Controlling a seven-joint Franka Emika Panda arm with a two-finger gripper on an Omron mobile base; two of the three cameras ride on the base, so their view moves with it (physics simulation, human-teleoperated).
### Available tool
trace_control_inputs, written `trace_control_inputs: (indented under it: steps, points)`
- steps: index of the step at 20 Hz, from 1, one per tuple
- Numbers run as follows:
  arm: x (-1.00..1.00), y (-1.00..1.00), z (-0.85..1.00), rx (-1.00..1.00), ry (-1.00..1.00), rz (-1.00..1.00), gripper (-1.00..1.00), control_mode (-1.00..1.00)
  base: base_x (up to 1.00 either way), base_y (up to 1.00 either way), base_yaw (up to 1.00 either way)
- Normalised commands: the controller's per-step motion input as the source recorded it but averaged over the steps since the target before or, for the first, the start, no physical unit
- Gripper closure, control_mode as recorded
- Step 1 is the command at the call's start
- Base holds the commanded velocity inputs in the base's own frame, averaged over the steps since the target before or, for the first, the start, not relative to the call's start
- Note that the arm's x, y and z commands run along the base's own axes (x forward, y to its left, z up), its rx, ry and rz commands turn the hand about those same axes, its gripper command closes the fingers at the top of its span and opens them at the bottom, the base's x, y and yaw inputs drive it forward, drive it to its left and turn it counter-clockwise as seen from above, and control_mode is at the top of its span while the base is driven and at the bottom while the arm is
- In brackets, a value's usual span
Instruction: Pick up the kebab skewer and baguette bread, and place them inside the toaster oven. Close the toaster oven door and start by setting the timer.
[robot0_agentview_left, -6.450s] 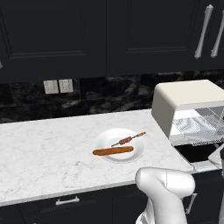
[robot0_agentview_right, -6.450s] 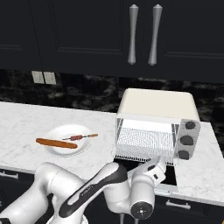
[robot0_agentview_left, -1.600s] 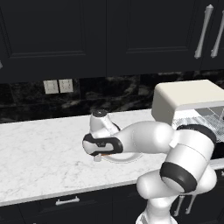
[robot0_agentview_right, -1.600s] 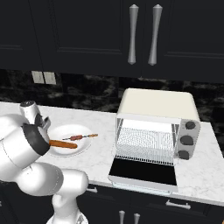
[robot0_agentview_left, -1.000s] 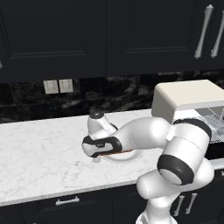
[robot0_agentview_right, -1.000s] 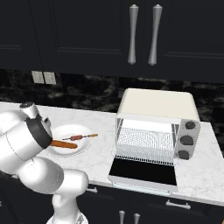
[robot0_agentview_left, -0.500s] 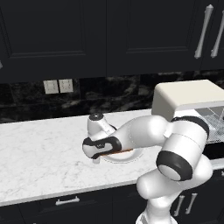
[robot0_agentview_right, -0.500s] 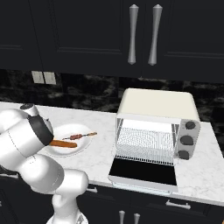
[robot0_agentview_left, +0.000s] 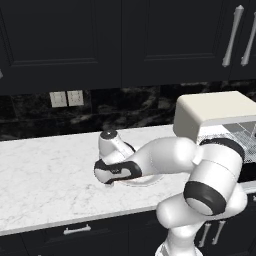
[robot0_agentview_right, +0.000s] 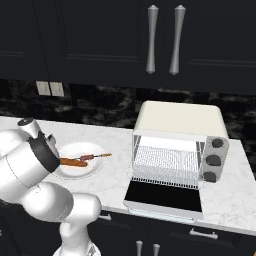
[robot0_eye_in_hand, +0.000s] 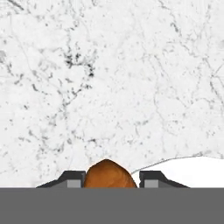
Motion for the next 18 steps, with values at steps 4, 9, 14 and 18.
trace_control_inputs:
  steps: [4, 9, 14, 18]
  points:
    - [-0.54, -0.12, 0.56, 0.0, -0.12, 0.11, 1.0, -1.0, 0.0, 0.0, 0.0]
    - [-0.55, -0.35, 0.42, 0.01, -0.09, 0.16, 1.0, -1.0, 0.0, 0.0, 0.0]
    - [-0.42, -0.43, 0.55, 0.01, -0.02, 0.17, 1.0, -1.0, 0.0, 0.0, 0.0]
    - [-0.78, -0.4, 0.42, 0.0, -0.03, 0.17, 1.0, -1.0, 0.0, 0.0, 0.0]
